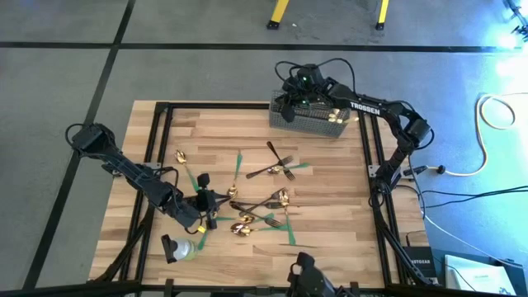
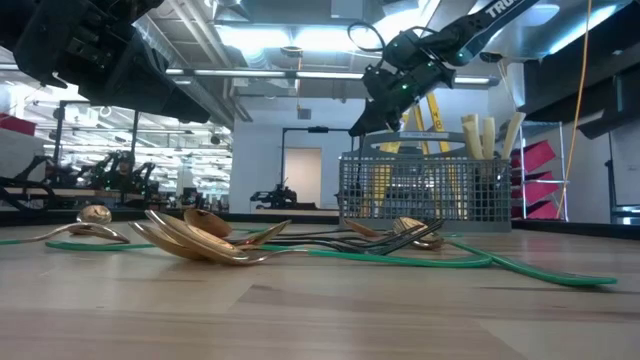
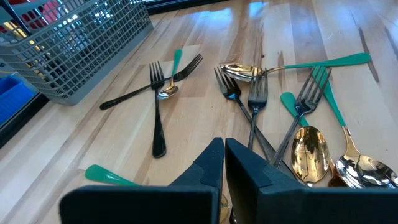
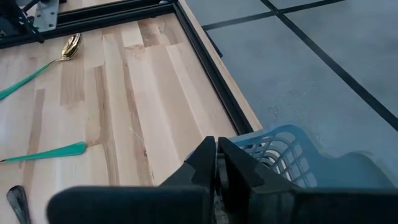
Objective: Sort silverware
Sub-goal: Put the black fork into the gray organizer
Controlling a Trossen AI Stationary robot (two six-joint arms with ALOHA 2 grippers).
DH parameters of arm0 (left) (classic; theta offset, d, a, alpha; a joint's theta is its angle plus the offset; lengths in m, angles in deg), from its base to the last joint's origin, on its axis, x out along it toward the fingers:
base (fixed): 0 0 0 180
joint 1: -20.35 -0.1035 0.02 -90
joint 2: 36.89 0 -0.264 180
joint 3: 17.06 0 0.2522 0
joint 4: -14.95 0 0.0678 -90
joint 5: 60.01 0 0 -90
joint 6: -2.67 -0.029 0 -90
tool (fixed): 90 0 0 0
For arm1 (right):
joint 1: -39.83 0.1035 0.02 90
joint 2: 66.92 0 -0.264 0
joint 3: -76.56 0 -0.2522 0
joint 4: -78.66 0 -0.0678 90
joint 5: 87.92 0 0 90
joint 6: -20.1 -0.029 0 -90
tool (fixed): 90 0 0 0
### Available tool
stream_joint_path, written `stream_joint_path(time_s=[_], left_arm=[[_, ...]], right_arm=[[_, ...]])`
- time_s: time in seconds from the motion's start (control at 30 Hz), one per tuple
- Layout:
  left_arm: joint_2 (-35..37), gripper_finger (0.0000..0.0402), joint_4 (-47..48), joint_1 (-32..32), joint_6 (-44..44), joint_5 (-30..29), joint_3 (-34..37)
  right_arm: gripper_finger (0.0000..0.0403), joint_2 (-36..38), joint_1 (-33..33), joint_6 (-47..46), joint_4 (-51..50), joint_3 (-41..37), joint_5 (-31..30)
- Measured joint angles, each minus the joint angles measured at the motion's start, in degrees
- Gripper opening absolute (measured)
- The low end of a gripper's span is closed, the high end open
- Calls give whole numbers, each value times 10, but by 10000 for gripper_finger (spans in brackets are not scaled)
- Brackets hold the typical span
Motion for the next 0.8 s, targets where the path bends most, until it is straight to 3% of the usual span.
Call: stream_joint_path(time_s=[0.27,0.53,0.8], left_arm=[[0,0,0,0,0,0,0],[-4,0,-1,0,-2,0,0],[-34,0,-8,0,15,-2,0]], right_arm=[[59,-1,27,8,-7,-2,-81],[136,-1,33,-5,-12,-3,-88],[188,12,33,-8,11,-2,-91]])
